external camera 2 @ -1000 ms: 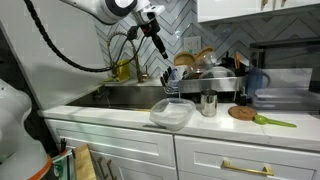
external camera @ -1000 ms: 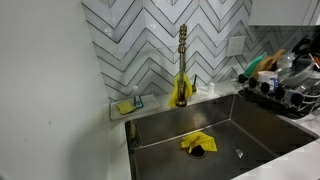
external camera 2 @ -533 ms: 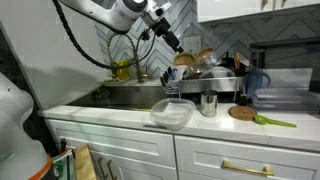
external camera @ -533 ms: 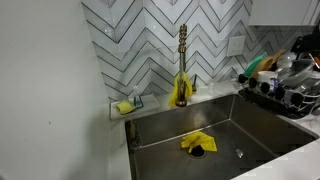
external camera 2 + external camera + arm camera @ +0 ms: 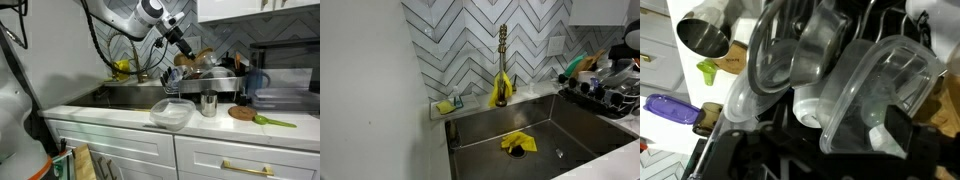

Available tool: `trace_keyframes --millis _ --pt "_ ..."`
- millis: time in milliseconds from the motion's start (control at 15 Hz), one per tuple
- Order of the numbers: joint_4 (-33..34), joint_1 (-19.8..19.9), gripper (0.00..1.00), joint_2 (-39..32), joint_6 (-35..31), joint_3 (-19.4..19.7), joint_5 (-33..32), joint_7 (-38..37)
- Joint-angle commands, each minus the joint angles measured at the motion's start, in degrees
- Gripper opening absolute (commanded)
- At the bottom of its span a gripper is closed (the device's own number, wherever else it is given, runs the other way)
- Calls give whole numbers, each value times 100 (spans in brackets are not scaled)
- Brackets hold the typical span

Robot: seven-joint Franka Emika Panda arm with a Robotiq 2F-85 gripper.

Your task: Pick up the bigger clear lunch box and put it on the counter, pick up the smaller clear lunch box and put it in the bigger clear lunch box, pick up the lunch boxes and put them in the sink, open the tap

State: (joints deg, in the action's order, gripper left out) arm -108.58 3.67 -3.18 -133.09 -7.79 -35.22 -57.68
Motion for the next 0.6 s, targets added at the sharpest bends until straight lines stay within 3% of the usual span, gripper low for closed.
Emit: trace_keyframes --millis 0,133,200,333,533 --pt "478 -332 100 -484 184 300 286 -51" --pt "611 -429 95 -666 189 430 337 -73" --pt "655 -480 73 -729 189 498 306 -120" --pt "752 -553 68 -840 186 609 371 -126" --pt "853 -626 44 -913 172 720 607 -78"
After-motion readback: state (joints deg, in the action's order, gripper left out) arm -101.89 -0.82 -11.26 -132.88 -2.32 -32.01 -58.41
